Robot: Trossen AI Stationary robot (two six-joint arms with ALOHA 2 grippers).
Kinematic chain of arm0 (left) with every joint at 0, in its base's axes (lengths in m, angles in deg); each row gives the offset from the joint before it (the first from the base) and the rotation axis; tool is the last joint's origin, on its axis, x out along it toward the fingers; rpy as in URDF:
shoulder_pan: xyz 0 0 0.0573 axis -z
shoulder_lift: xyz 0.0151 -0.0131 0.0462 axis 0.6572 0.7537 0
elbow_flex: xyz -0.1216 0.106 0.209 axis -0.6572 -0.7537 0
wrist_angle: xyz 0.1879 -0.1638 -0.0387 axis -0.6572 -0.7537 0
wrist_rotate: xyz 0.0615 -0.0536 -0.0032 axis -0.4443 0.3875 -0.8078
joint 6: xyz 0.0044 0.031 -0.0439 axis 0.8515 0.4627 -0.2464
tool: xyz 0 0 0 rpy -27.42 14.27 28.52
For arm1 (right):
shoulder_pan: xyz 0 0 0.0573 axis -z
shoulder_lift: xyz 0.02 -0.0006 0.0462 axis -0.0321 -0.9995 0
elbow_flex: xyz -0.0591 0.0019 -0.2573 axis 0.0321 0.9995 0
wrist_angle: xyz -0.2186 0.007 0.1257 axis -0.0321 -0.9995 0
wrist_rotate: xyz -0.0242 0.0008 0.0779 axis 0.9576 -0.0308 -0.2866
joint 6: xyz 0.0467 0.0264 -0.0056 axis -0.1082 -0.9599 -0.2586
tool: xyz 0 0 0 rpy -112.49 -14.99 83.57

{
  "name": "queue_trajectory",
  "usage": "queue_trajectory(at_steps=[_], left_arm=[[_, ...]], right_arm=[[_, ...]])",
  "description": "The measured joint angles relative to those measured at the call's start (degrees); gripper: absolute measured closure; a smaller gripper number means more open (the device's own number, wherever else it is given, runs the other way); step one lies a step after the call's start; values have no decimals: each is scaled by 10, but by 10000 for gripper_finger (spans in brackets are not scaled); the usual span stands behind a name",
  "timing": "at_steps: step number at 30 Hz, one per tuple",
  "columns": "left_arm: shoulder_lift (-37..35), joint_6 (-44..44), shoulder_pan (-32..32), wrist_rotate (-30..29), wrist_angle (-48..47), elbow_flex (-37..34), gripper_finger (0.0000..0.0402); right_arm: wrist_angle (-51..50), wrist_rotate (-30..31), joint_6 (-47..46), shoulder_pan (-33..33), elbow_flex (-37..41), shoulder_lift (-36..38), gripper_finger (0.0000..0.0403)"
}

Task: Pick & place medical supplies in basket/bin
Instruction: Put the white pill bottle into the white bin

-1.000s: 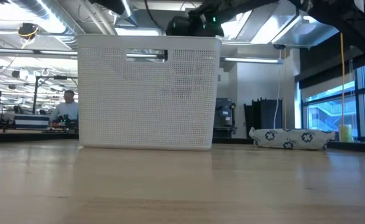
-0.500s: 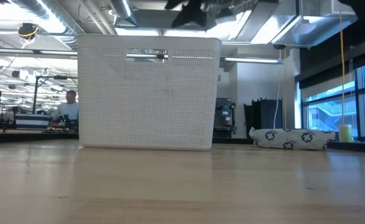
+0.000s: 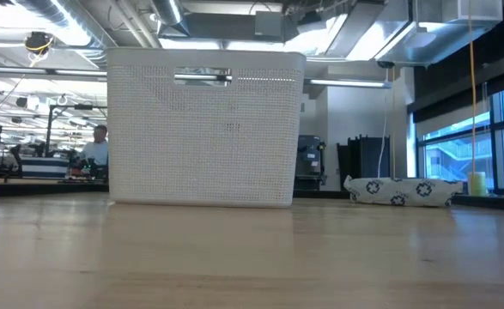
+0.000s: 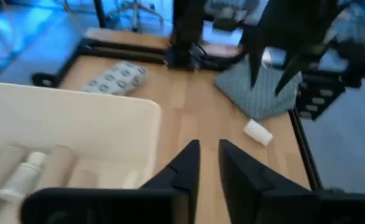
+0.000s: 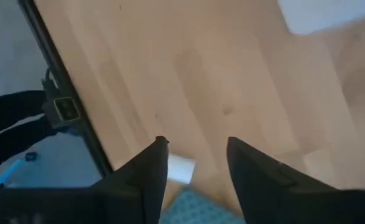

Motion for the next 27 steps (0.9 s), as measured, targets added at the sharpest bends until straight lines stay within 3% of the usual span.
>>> queue_trajectory(at_steps=[5,12,16,18,23,27], left_arm=[[66,-1,49,-6,29,0,396],[156,-20,97,-7,38,0,386],[206,-40,123,-7,37,0,363],[229,-55,134,-7,37,0,346],[286,-100,154,-7,34,0,303],[326,-133,162,-7,28,0,280]], right_arm=[[4,69,-2,-106,5,0,262],[15,148,70,-205,95,0,266],[48,126,6,-219,171,-1,266],[71,86,-3,-220,203,-1,265],[127,3,40,-219,275,-1,255],[169,-21,87,-214,320,-1,208]])
